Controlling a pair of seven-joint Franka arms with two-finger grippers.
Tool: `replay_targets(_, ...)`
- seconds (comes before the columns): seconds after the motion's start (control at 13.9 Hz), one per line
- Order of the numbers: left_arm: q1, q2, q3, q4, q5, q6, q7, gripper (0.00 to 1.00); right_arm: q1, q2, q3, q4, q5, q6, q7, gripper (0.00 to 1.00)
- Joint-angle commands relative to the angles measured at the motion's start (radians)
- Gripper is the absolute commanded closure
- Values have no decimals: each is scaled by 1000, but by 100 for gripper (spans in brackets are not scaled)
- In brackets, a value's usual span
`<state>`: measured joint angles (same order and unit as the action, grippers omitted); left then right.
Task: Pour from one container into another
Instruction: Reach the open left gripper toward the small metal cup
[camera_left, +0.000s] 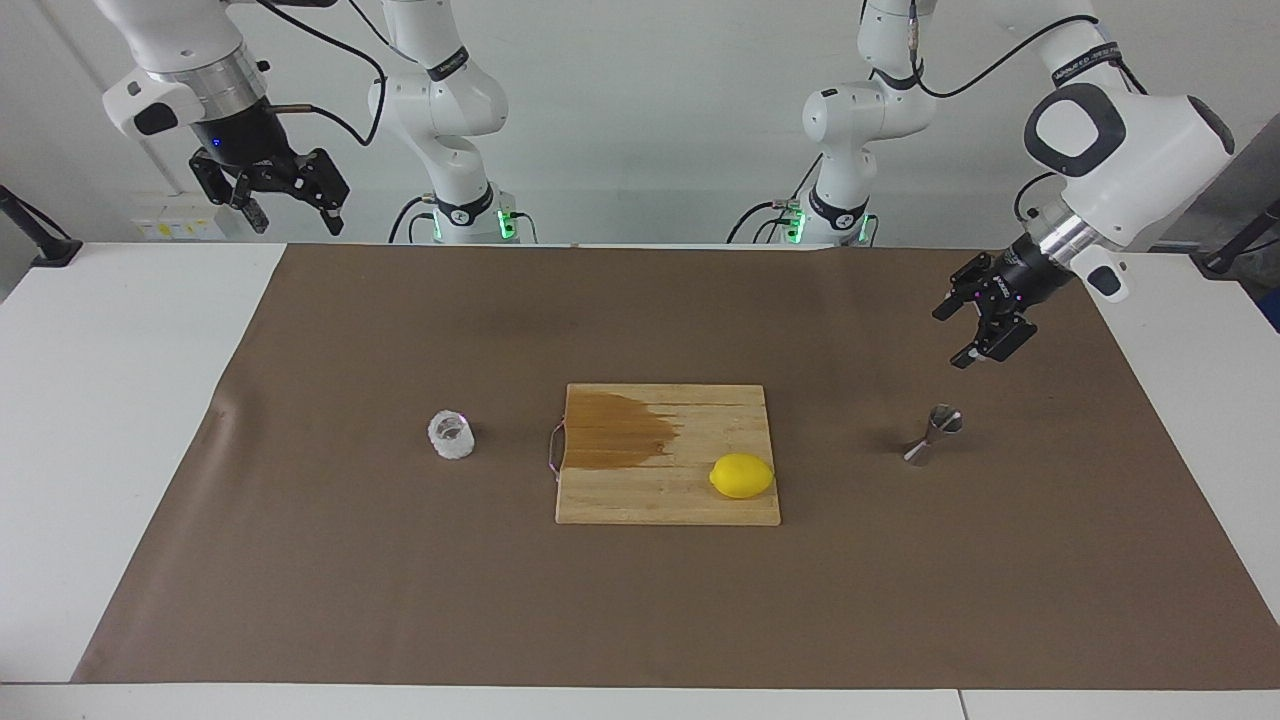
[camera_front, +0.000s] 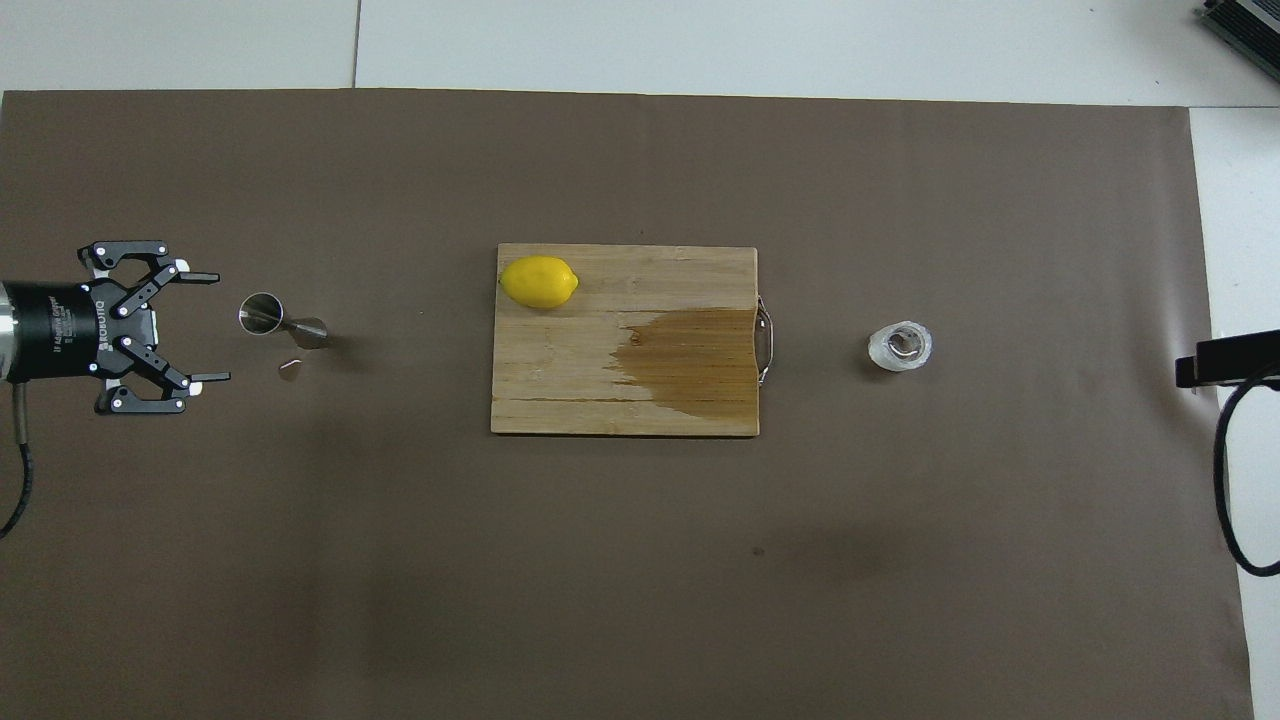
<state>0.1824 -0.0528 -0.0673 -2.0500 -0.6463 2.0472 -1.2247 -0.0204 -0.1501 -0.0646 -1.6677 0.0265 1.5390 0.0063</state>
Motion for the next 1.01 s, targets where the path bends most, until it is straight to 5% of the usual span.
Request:
replay_targets(0.0,6,-18,-8,-77,-97,106,-67,0,-9,-6,6,0,3,-11,9,0)
replay_targets(0.93,-15,-19,-8,-272,-317,437,-196,0,-9,-6,6,0,3,-11,9,0)
